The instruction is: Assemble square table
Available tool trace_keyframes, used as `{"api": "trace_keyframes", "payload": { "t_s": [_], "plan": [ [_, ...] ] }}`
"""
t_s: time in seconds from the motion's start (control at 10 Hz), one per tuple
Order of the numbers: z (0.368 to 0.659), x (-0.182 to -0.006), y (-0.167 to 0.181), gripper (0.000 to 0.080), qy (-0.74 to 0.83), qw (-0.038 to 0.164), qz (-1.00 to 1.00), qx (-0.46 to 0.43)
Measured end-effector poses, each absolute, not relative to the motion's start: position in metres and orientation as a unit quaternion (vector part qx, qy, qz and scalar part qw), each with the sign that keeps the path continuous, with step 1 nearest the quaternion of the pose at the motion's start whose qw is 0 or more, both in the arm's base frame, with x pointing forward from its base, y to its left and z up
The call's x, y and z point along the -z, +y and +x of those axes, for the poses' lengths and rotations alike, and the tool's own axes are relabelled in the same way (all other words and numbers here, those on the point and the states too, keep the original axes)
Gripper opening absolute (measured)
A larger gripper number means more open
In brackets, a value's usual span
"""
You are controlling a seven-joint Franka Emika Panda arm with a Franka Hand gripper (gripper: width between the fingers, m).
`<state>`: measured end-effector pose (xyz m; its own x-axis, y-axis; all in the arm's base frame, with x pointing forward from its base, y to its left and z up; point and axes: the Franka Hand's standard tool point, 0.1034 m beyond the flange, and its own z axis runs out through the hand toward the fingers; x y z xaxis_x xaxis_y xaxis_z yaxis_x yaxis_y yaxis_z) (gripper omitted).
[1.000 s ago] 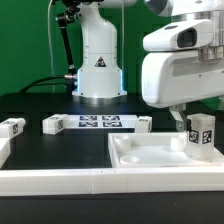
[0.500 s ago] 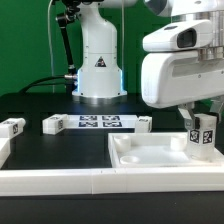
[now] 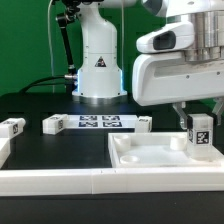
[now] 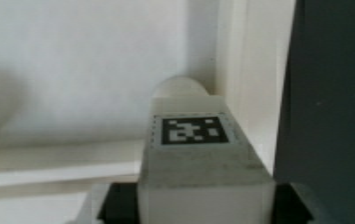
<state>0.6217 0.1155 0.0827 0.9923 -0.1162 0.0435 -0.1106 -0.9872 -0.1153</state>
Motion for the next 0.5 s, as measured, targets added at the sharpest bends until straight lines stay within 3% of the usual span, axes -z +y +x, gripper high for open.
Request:
{"api": "trace_keyframes", "payload": {
  "t_s": [0.5],
  "plan": [
    [0.6223,-0.0815,0.1130,0.0290,0.325,0.064,-0.943,0.009]
  ]
}}
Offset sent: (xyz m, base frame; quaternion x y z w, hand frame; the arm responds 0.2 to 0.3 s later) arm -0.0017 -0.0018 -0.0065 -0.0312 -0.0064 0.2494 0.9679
